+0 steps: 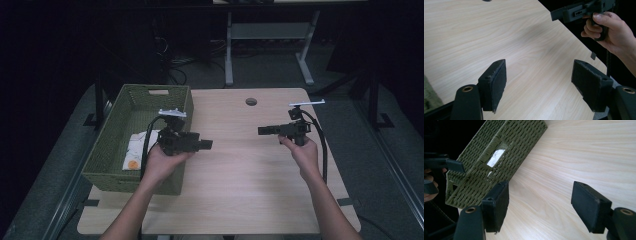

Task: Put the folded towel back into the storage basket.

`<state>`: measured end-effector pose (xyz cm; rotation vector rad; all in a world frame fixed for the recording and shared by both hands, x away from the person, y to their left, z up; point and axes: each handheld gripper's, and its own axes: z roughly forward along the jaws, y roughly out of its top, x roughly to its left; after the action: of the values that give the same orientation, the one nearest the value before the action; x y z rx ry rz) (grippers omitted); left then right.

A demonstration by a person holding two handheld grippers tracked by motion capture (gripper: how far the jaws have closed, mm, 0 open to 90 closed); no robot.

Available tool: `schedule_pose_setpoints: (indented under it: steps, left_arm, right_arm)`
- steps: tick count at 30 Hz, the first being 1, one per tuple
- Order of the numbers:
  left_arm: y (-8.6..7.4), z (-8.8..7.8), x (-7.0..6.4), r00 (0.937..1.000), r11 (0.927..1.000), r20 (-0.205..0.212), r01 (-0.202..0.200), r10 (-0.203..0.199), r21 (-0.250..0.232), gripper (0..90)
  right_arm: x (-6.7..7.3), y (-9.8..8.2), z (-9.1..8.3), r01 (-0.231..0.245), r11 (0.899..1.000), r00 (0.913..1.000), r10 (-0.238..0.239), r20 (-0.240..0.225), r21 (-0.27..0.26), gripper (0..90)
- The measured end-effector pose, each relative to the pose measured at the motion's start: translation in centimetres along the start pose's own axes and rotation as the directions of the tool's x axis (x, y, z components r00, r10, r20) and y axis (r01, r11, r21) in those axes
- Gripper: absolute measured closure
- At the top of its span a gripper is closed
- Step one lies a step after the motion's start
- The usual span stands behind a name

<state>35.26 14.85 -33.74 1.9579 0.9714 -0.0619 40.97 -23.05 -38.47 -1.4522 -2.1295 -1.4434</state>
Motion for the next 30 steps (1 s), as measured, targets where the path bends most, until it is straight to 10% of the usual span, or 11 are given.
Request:
schedule_pose_setpoints:
  steps: [30]
  left_arm:
    - [-1.1, 3.6, -2.4, 0.9987, 0.9992, 0.042, -0.029, 0.028, 0.028, 28.0]
  right_arm:
    - [-2.9, -4.3, -3.8, -0.048, 0.999, 0.9982, 0.048, 0.035, -0.012, 29.8]
